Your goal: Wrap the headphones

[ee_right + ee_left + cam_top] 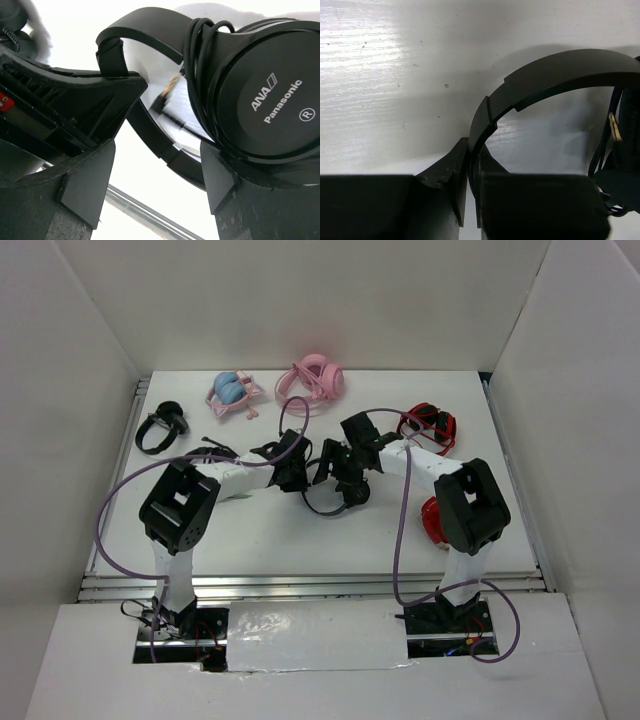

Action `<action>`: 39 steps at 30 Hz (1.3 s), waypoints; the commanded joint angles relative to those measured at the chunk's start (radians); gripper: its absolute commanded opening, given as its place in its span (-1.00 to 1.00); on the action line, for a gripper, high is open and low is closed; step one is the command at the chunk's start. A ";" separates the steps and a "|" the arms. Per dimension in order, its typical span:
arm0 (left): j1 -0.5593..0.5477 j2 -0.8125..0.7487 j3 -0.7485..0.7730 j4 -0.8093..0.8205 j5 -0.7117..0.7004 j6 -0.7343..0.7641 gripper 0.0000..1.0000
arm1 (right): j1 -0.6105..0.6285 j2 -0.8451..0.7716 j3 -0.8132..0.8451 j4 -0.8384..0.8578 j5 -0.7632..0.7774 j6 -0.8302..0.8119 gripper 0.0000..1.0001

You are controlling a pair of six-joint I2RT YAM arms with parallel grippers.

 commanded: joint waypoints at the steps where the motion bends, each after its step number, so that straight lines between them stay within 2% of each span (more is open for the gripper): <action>1: 0.000 0.012 0.041 -0.021 0.047 0.015 -0.75 | -0.005 0.014 0.033 0.043 -0.017 -0.026 0.54; 3: 0.000 0.002 0.038 -0.021 0.041 0.015 -0.57 | -0.005 0.011 0.034 0.040 -0.020 -0.029 0.59; 4: 0.000 -0.001 0.035 -0.021 0.038 0.017 -0.40 | -0.005 0.009 0.036 0.040 -0.020 -0.029 0.59; 12: 0.000 -0.035 0.030 -0.015 0.035 0.026 0.02 | -0.008 0.020 0.039 0.038 -0.056 -0.035 0.60; 16: 0.000 -0.063 0.024 -0.018 0.027 0.034 0.30 | -0.008 0.011 0.039 0.040 -0.054 -0.037 0.61; 20: 0.000 -0.101 0.021 -0.016 0.019 0.040 0.40 | -0.001 -0.018 0.043 0.054 -0.068 -0.051 0.78; 23: 0.001 -0.136 0.013 -0.015 0.013 0.048 0.52 | 0.021 -0.049 0.048 0.060 -0.074 -0.078 0.98; 27: 0.003 -0.185 0.006 -0.010 0.015 0.064 0.65 | 0.041 -0.089 0.060 0.084 -0.117 -0.112 0.99; 32: 0.007 -0.254 0.001 -0.010 0.018 0.081 0.99 | 0.055 -0.135 0.092 0.093 -0.152 -0.143 0.99; 36: 0.041 -0.336 -0.031 -0.012 0.018 0.098 0.99 | 0.050 -0.205 0.089 0.119 -0.165 -0.152 0.99; 39: 0.112 -0.480 -0.092 -0.022 0.009 0.100 0.99 | 0.004 -0.291 0.027 0.179 -0.175 -0.126 0.99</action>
